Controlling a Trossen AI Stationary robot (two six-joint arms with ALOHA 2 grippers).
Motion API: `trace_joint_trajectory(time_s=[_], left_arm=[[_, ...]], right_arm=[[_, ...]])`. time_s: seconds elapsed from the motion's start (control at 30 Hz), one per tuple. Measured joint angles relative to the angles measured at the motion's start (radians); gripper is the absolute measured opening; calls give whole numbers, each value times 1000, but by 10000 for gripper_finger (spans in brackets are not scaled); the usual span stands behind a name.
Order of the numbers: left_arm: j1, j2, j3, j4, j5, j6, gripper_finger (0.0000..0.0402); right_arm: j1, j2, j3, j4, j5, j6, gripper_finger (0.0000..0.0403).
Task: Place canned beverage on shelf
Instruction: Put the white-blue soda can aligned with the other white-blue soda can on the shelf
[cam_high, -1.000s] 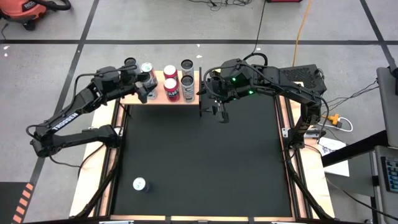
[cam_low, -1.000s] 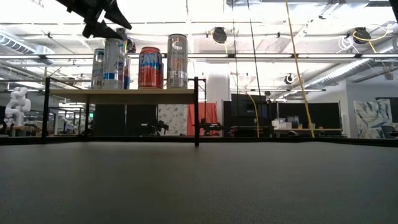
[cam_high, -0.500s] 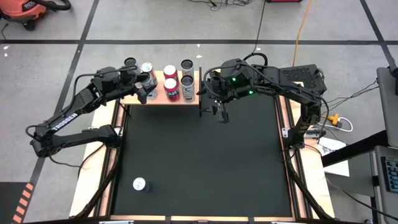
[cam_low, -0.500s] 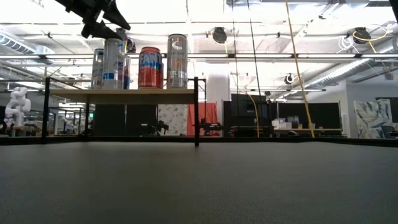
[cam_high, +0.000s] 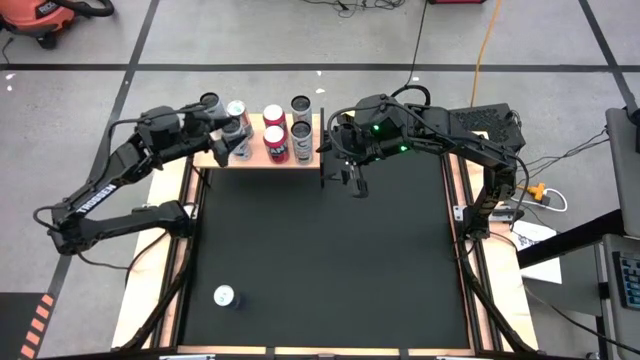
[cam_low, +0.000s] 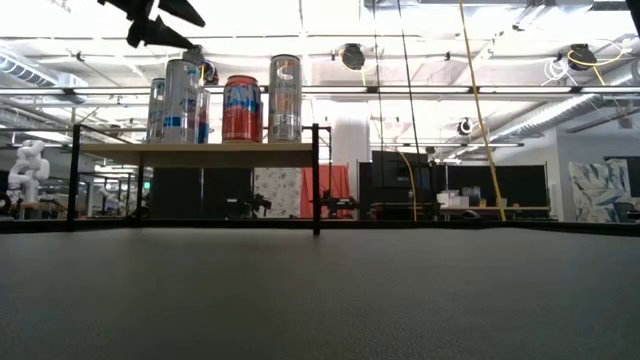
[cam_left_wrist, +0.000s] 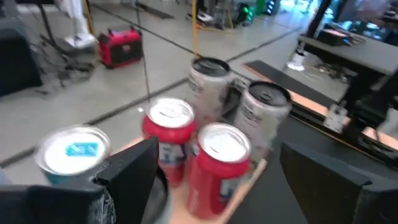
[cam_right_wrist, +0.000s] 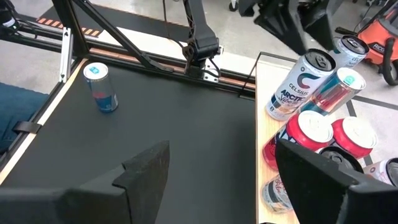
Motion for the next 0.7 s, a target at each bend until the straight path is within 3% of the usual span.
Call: trace_joint_trajectory(time_s=[0.4, 0.7], left_arm=[[-119, 16, 4, -69, 16, -40, 336], [-145, 21, 4, -136, -117, -67, 336]], right_arm=[[0, 0, 0, -2, 0, 1, 270], [0, 0, 0, -2, 0, 24, 270]])
